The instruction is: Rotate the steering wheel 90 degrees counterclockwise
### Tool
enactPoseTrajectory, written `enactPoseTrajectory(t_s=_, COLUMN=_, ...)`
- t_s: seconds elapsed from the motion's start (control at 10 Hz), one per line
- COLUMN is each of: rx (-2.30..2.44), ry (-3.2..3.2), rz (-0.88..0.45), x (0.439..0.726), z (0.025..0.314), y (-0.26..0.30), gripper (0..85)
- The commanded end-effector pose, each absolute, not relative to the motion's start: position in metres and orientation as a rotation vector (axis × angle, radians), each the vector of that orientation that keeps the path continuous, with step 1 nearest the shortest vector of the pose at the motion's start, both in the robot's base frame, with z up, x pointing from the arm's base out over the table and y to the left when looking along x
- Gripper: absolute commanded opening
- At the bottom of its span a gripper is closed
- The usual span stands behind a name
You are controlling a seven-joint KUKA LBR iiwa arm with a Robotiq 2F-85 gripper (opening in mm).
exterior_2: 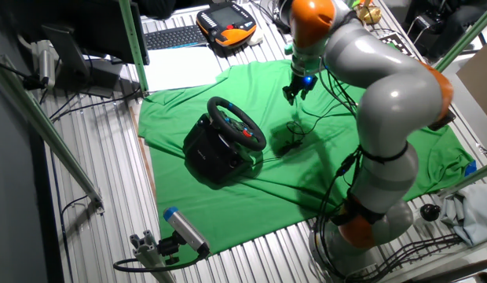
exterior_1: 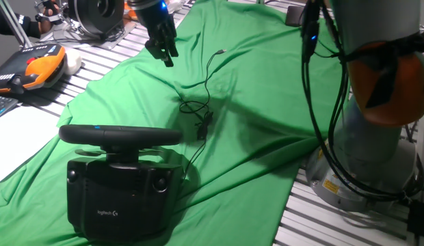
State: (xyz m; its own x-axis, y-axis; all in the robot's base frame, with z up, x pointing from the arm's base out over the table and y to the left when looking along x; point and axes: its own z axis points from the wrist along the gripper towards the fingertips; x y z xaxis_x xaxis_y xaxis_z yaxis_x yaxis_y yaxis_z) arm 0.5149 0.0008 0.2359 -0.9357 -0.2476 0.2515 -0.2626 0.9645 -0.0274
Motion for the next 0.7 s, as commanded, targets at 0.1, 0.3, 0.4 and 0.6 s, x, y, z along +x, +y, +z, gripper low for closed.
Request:
enactPoseTrajectory(t_s=0.1, rx=0.584, ry=-2.823, rz=0.118, x=0.5149, z=0.2359, y=0.0007, gripper=0.0)
enactPoseTrajectory(t_s=0.3, rx=0.584, ry=-2.824, rz=0.118, x=0.5149, z=0.2358, y=0.0007, gripper=0.0)
enactPoseTrajectory(t_s=0.4, rx=0.585, ry=-2.826, rz=0.119, x=0.5148, z=0.2358, y=0.0007, gripper=0.0)
enactPoseTrajectory(t_s=0.6, rx=0.585, ry=-2.826, rz=0.119, x=0.5148, z=0.2358, y=0.0007, gripper=0.0)
